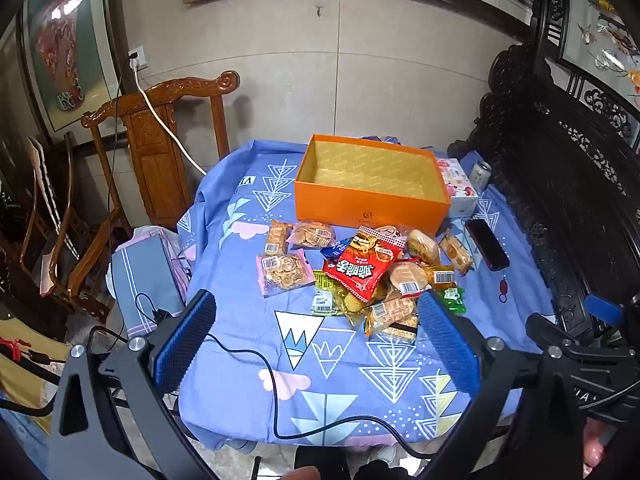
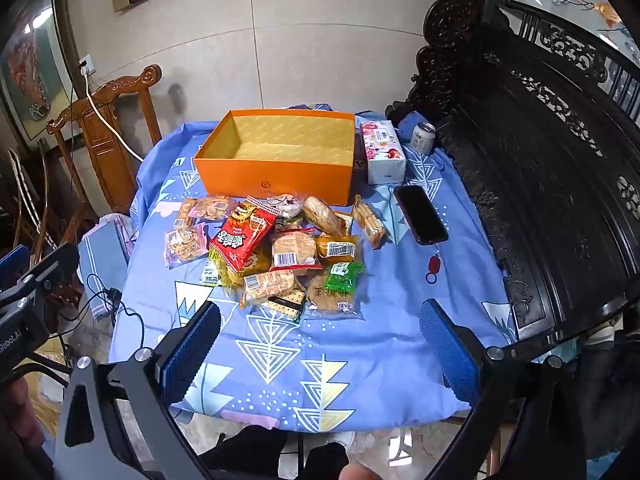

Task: Organize snacks

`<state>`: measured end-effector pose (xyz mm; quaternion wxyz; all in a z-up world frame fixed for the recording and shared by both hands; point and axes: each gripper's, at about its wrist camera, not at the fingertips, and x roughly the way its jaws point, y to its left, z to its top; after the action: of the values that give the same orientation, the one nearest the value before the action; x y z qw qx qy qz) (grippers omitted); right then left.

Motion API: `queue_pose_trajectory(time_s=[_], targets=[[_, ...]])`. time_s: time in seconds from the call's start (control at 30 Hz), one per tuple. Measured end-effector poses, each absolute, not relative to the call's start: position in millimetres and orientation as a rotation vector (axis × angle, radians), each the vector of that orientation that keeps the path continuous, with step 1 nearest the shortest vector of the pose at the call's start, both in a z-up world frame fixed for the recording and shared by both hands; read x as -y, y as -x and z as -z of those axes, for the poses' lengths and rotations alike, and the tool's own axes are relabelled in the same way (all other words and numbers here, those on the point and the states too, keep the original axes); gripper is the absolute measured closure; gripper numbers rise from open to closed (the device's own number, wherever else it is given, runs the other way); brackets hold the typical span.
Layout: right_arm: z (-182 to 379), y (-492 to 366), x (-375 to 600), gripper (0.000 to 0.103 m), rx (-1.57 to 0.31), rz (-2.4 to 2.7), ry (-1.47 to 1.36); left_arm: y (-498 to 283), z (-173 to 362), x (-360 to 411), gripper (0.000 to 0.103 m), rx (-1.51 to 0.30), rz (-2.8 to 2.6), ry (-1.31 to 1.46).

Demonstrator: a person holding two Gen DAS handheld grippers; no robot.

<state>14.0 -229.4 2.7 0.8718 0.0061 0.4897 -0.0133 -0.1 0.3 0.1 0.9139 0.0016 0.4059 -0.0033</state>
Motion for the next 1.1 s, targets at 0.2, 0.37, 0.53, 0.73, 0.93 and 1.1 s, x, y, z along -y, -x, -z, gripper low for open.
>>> queue_pose_trajectory(time_s=[0.2,0.37,0.53,0.73,0.93,1.1], targets=[[-3.4,-14.5,229.5,0.003,-1.026,0.027,-0.014,0.3,-0.1,-0.4,0.004,-0.838,0.012,-0.004],[-4.3,-14.4,229.6,0.003,-1.028,0.029,-0.013,-0.1,0.0,-0.2,0.004,-0.839,0.006,-0.005],[-4.7,-15.1,229.5,0.003,-1.030,0.029,-0.012,0.2,-0.1,-0.2,0.004,-0.840,0.006,-0.004],[-1.6,-14.4,228.6,0.003,-1.031,0.031,-0.013,0.5,-0.3,0.1,0.004,-0.840,0.008,-0.005],[-0.7,-15.7,229.1,0.003,-1.032,0.028,-0.014,0.3,2.0,1.4,0.004,-0.841,0.009,-0.003],[-0.4,-15.8,229.4,0.003,-1.032,0.029,-0.014,0.0,2.0,1.5,0.004,-0.842,0.010,-0.005]])
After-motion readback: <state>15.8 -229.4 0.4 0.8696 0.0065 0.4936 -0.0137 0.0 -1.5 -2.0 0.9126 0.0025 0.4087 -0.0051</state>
